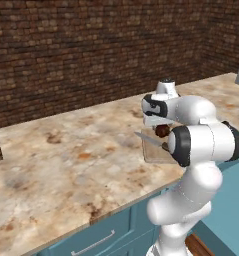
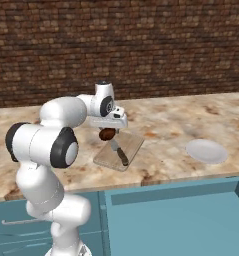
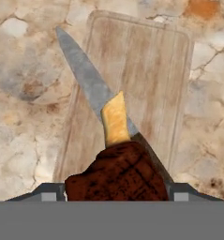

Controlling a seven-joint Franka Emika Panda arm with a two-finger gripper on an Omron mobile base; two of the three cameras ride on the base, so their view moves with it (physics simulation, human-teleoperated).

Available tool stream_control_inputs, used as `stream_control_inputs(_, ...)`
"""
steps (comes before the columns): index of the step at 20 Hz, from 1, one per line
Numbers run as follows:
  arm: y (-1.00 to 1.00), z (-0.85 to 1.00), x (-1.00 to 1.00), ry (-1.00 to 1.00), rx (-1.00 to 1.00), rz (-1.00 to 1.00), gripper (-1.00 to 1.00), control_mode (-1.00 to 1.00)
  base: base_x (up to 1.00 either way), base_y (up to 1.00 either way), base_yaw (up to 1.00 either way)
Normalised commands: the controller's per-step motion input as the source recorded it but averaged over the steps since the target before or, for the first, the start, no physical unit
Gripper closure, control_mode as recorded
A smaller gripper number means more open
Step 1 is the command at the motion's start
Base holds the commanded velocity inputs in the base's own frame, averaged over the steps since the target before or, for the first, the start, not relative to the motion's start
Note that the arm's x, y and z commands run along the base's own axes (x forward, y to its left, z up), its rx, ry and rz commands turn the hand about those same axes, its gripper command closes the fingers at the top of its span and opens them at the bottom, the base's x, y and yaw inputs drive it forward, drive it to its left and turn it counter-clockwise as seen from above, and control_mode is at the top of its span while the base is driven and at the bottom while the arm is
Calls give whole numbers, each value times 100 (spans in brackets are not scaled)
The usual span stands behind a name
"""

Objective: Pick up the knife from the drawer and place it on the cutting board. Then place the meat from the plate to the cutting board.

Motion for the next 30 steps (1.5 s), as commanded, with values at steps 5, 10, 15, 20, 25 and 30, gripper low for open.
stream_control_inputs(5,0,-48,44,6,7,3,100,-100,0,0,0)
stream_control_inputs(10,-6,-27,25,1,3,5,100,-100,0,0,0)
stream_control_inputs(15,-4,12,0,0,-2,24,100,-100,0,0,0)
stream_control_inputs(20,-39,-1,-1,-4,0,41,100,-100,0,0,0)
stream_control_inputs(25,-34,-2,0,-8,0,46,100,-100,0,0,0)
stream_control_inputs(30,-7,-13,-18,-3,0,34,100,-100,0,0,0)
